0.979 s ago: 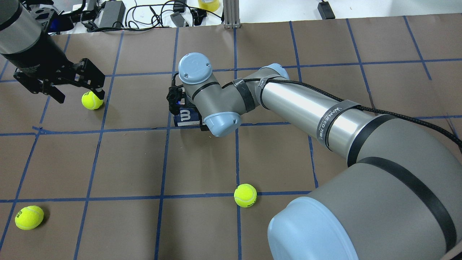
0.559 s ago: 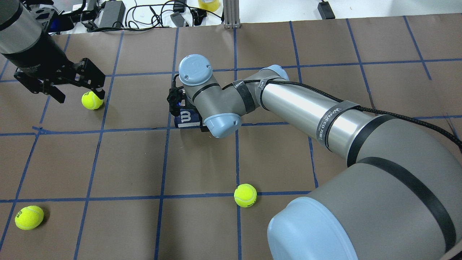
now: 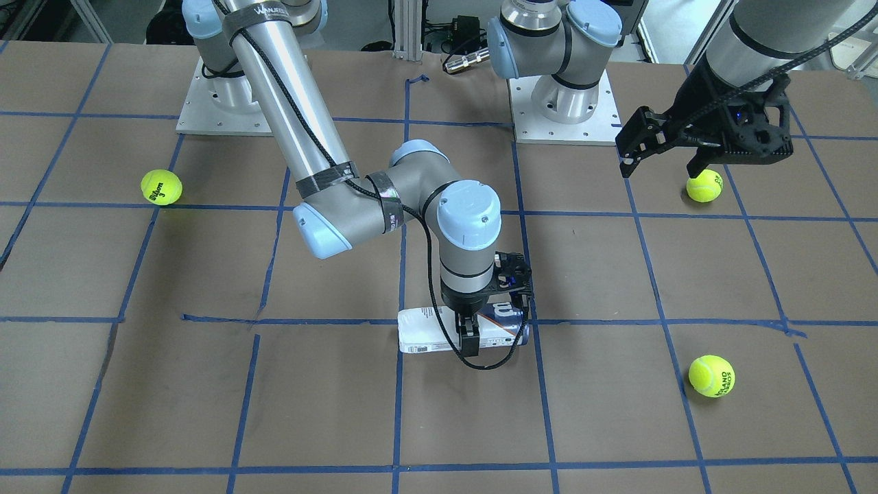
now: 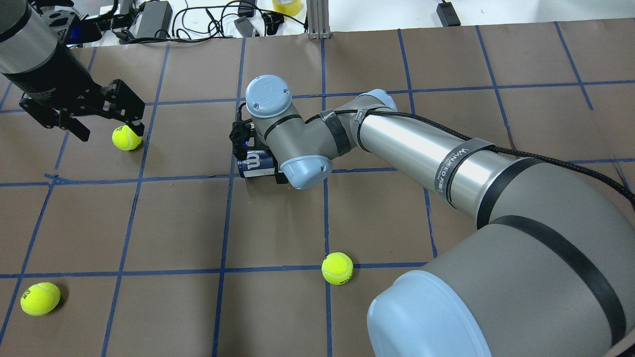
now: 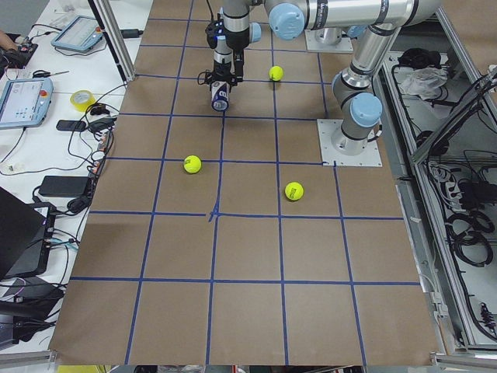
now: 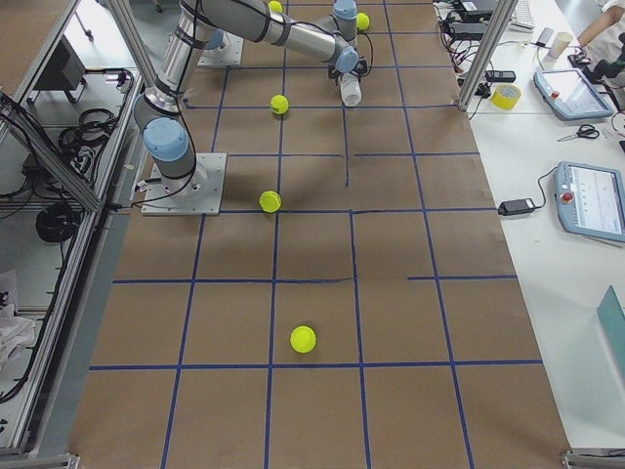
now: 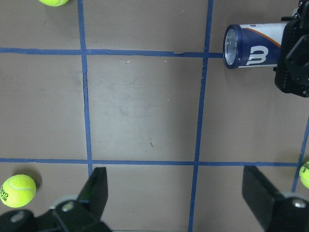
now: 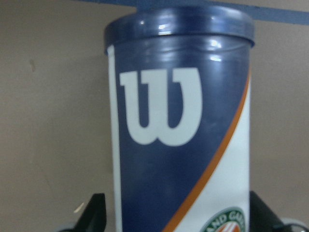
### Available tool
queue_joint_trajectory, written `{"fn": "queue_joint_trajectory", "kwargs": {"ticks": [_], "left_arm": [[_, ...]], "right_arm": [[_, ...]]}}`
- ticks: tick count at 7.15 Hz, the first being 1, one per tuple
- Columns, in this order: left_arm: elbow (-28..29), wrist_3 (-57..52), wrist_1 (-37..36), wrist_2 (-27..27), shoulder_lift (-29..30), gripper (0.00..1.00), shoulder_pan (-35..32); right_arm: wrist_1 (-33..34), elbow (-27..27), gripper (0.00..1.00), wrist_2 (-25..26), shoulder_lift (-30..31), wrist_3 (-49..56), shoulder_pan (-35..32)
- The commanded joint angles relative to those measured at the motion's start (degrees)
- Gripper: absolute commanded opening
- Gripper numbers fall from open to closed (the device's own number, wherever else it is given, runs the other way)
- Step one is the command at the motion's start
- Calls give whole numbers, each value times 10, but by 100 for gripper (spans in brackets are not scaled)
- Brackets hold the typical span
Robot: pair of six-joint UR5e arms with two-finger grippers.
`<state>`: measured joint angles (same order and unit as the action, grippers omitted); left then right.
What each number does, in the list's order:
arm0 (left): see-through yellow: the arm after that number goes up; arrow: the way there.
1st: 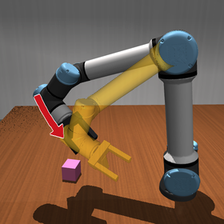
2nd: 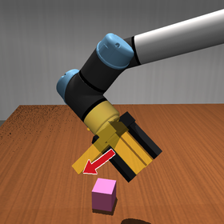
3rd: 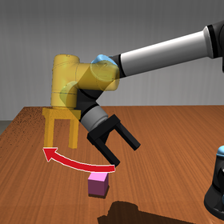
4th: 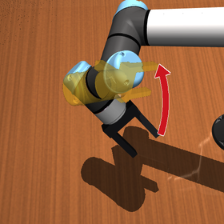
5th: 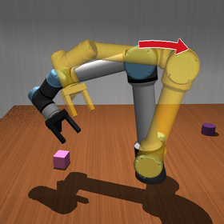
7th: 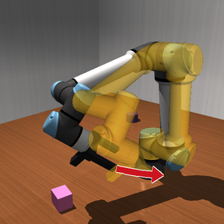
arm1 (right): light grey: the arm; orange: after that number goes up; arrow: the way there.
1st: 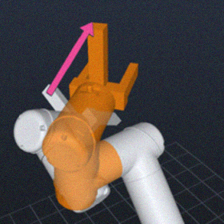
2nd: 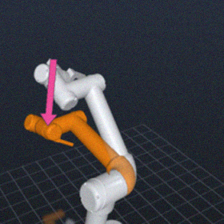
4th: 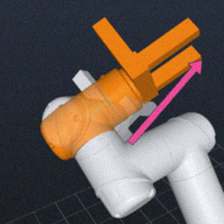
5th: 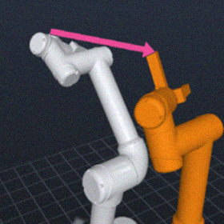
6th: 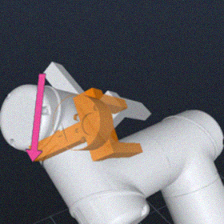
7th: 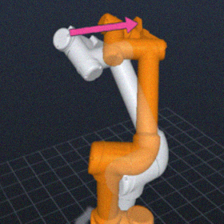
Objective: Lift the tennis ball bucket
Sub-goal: 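Lay the can on its side on the table and open the right gripper, then move the left gripper to the can's navy end while the right arm withdraws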
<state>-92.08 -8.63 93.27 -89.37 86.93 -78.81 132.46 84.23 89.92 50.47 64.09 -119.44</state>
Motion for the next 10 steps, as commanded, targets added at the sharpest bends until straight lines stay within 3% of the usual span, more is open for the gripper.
{"fn": "queue_joint_trajectory", "kwargs": {"ticks": [1, 3, 4, 7, 10], "left_arm": [[1, -1, 2, -2, -1, 100, 2], [0, -1, 1, -1, -1, 100, 2], [-1, 0, 2, -1, -1, 100, 1], [-2, -1, 2, 1, 0, 100, 0], [-58, 2, -41, 88, 25, 100, 1]], "right_arm": [[-4, -5, 100, -2, 6, 0, 1], [-8, -8, 100, -11, 27, -1, 1], [-46, -7, 100, -19, 60, 0, 9], [-125, 1, 100, -93, 142, 0, 124], [-250, 5, 100, -96, 237, -26, 216]]}}
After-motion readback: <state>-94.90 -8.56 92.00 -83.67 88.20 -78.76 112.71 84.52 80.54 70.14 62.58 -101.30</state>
